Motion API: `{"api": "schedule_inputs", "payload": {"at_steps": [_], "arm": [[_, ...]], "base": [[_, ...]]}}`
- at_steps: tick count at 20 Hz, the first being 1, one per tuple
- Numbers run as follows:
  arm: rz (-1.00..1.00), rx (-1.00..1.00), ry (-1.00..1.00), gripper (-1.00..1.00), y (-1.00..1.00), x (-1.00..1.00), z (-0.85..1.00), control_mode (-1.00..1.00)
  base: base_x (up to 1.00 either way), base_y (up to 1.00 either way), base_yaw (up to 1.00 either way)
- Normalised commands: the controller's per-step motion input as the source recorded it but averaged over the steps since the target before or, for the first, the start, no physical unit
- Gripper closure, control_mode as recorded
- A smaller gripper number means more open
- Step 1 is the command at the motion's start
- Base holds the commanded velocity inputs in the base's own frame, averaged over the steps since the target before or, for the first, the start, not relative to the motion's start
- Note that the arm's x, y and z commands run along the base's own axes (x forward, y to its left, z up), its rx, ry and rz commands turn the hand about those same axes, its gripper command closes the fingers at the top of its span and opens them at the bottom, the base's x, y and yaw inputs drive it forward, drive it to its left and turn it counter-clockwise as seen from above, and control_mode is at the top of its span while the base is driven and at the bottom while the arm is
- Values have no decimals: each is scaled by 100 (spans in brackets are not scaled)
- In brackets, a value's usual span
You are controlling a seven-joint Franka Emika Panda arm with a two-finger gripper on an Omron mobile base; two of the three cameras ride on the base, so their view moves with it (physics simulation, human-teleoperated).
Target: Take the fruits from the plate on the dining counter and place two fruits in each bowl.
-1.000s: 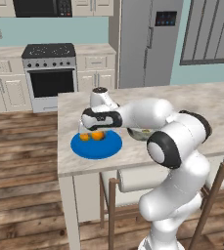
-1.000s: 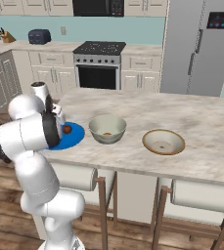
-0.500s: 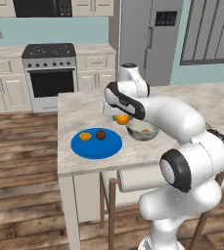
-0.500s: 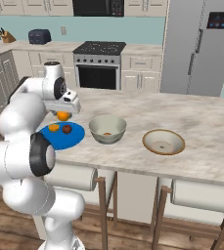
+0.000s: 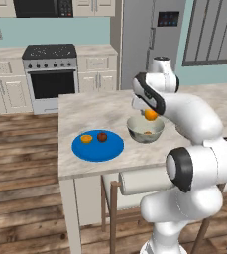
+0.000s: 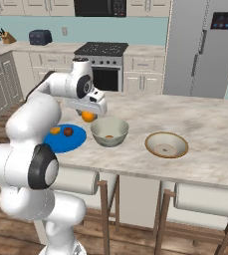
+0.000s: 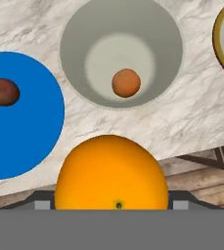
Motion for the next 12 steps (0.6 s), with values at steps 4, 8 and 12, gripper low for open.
{"api": "schedule_inputs", "payload": {"at_steps": [4,8,12], "arm": [[0,2,0,100,-69,54,-23,-100],[2,0,0,100,-21,65,-46,-100],[9,-5,0,100,0,36,-62,-100]], "base": [[0,0,0],[0,0,0],[0,0,0]]}}
